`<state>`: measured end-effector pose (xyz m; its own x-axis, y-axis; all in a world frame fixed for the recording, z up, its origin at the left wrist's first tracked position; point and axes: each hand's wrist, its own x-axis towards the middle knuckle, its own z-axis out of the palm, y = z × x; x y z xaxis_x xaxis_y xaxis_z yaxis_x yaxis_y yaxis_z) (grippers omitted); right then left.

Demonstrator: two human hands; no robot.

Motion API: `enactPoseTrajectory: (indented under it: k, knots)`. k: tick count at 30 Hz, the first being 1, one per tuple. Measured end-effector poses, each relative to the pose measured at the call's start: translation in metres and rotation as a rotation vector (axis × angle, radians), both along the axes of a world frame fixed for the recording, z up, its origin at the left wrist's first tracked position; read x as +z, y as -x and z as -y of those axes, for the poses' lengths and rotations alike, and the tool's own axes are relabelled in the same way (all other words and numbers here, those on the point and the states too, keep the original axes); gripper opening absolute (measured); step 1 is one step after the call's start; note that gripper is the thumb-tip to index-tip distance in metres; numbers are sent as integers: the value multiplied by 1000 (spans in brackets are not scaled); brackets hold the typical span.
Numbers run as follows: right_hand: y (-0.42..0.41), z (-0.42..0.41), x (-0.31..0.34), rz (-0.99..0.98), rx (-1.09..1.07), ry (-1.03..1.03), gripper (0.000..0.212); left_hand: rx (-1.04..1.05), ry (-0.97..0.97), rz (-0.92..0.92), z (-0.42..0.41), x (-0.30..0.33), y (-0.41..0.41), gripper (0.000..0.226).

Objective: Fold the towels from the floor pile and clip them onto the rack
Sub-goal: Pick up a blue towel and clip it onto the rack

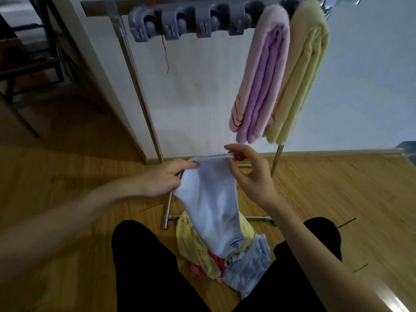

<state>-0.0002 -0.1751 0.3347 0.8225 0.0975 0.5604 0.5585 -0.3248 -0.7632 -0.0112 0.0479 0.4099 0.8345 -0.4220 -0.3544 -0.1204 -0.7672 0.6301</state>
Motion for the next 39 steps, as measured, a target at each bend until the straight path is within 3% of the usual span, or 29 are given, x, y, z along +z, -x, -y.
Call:
enactPoseTrajectory:
  k: [2,10,19,29,35,39]
  knots:
    - [3,-1,-3,-10,26,15,29,79,79,-24,0,-2,2,76]
    - [11,-8,-9,-172,194,-127,28,164,320,-21,-3,-8,14,61]
    - [22,-21,-10,-379,433,-402,21,185,362,-22,-10,-5,22,69]
    - [28,-39,-20,-400,486,-426,28,230,414,-33,1,-10,27,72]
    - [33,-35,-28,-377,492,-339,48,273,485,-24,4,-12,26,65]
    - [32,-37,-32,-323,428,-291,45,266,522,-35,5,-14,27,62]
